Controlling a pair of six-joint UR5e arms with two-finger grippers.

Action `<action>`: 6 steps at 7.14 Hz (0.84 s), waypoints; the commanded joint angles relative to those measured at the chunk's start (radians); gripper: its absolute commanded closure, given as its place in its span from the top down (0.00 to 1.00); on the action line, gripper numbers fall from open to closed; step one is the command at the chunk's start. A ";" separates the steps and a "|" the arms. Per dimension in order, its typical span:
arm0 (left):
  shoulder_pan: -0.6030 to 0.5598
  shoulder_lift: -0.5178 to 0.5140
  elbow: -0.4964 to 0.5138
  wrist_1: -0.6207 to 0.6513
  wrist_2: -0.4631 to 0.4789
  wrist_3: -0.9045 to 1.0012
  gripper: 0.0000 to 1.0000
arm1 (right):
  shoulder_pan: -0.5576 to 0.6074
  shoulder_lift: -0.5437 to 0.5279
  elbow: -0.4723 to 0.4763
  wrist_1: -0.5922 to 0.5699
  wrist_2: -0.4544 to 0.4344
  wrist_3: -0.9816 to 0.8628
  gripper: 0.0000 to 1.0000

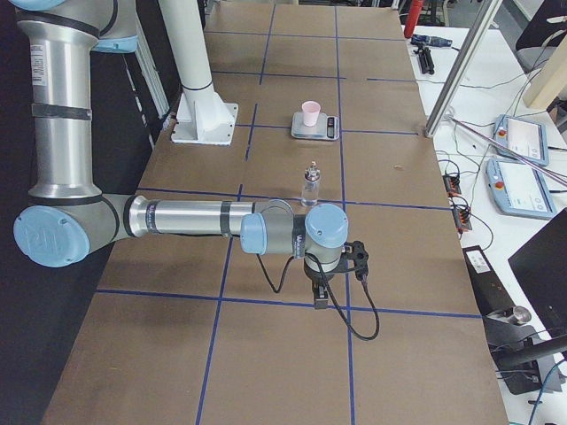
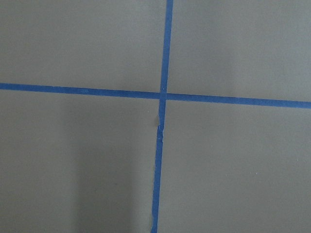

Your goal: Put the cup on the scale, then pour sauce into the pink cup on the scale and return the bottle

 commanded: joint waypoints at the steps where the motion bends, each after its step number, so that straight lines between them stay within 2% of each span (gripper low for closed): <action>1: -0.002 0.000 0.000 0.000 0.000 0.000 1.00 | 0.000 -0.001 -0.003 0.000 0.000 0.017 1.00; 6: 0.000 0.000 0.000 0.000 0.000 0.000 1.00 | 0.001 -0.004 -0.024 -0.001 -0.005 0.046 1.00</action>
